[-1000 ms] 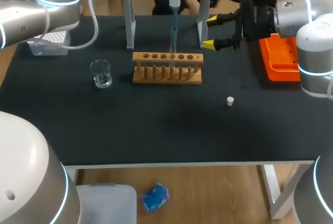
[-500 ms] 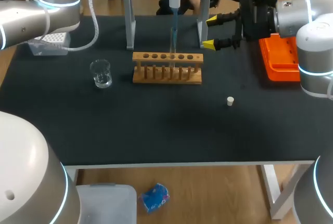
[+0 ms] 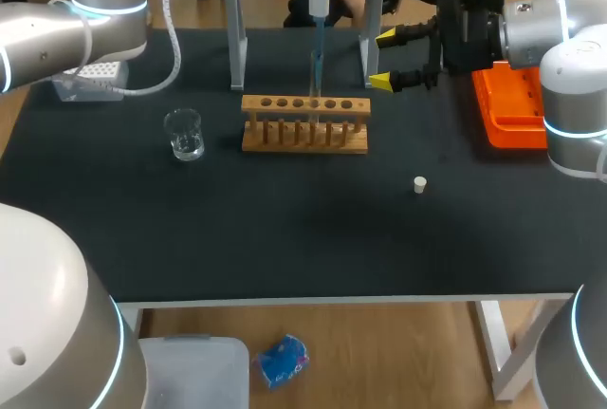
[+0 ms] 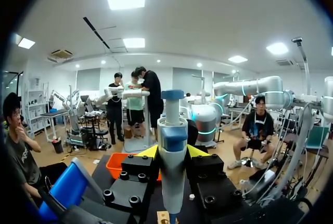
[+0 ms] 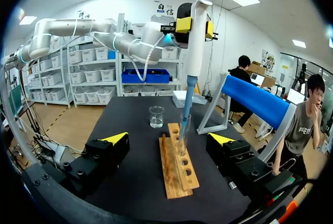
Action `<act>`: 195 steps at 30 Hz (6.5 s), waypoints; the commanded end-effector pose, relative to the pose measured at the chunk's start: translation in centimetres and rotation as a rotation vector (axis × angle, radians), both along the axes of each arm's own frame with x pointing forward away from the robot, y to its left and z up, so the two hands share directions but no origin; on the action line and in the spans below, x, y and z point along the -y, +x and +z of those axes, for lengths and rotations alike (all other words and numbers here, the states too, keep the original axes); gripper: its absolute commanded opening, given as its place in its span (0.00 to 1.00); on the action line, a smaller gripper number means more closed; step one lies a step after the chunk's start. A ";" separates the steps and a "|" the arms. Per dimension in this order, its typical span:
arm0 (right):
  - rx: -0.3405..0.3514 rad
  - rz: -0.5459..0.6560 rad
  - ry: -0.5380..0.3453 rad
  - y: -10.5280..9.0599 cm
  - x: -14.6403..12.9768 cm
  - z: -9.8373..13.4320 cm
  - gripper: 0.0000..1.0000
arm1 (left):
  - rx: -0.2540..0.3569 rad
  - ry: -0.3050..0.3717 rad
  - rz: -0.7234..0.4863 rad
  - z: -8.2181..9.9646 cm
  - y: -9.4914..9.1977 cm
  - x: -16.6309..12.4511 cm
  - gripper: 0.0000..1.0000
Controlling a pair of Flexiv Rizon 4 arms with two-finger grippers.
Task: Invert the test tube, pick up the pipette, mount the tip to pipette, aspirate from beaker and dispense into the tube, eject the tip, return the pipette, and cap with the stopper.
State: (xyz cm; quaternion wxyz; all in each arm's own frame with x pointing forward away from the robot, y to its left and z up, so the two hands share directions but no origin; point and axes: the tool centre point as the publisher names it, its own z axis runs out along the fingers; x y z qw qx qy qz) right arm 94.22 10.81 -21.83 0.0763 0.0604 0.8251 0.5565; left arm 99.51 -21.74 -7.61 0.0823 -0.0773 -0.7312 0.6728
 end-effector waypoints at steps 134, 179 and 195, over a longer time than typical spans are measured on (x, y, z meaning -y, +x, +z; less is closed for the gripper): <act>0.043 -0.065 -0.019 4.0 -7.1 22.8 0.00 | 0.005 -0.012 0.005 -0.1 0.0 0.0 0.00; 0.001 -0.071 -0.036 6.1 -9.1 20.9 0.00 | 0.005 -0.012 0.005 -0.1 0.0 0.0 0.00; -0.008 -0.071 -0.044 6.1 -8.9 20.1 0.00 | 0.005 -0.012 0.005 -0.1 0.0 0.0 0.00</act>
